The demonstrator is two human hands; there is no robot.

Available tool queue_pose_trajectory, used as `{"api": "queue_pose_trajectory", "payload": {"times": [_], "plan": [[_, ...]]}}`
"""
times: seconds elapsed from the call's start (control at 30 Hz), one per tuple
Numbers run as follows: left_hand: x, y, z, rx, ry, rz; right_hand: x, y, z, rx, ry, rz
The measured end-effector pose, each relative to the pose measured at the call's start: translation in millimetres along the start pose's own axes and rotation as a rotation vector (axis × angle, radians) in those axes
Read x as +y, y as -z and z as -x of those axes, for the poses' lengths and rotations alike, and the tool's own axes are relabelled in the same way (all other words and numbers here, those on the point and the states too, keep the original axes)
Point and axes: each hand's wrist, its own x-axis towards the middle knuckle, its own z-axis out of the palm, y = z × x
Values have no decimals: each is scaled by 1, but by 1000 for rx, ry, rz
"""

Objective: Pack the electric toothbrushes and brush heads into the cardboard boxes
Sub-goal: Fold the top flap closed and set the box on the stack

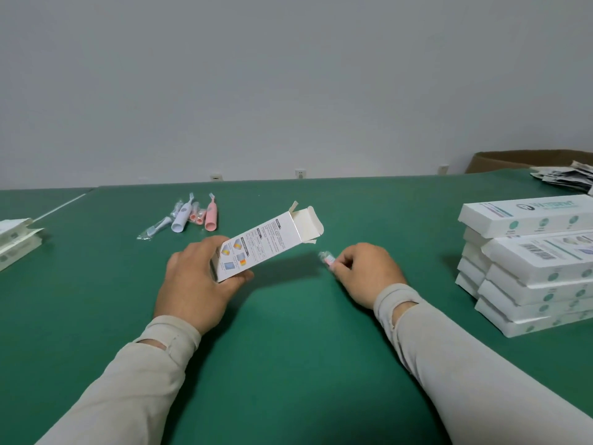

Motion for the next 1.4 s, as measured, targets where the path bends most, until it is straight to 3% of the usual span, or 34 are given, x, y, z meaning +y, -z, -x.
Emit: {"api": "queue_pose_trajectory", "payload": {"times": [0.17,0.33,0.4,0.5,0.57,0.77,0.87,1.03,1.13,1.27,1.4], "plan": [[3,0,1,-10,9,6,1,21,8,-162,-21,126],[4,1,3,-15,7,2,4,20,18,-175,98,152],[4,1,2,-16,8,5,6,17,19,-139,125,44],[4,1,2,-14,3,7,6,17,22,-42,120,-329],[4,1,2,-13,-5,3,6,18,24,35,137,-416],[3,1,1,-19,-2,16,2,13,25,63,227,-242],[4,1,1,-25,-12,23,1,11,25,92,255,-303],[4,2,1,-37,-33,35,-7,25,27,310,270,-919],[6,2,2,-43,-50,30,-14,31,32,430,276,-1135],[6,2,3,-51,-67,25,-14,33,33,545,248,-1215],[9,2,3,-84,-112,14,-16,26,33,508,224,-1140]]}}
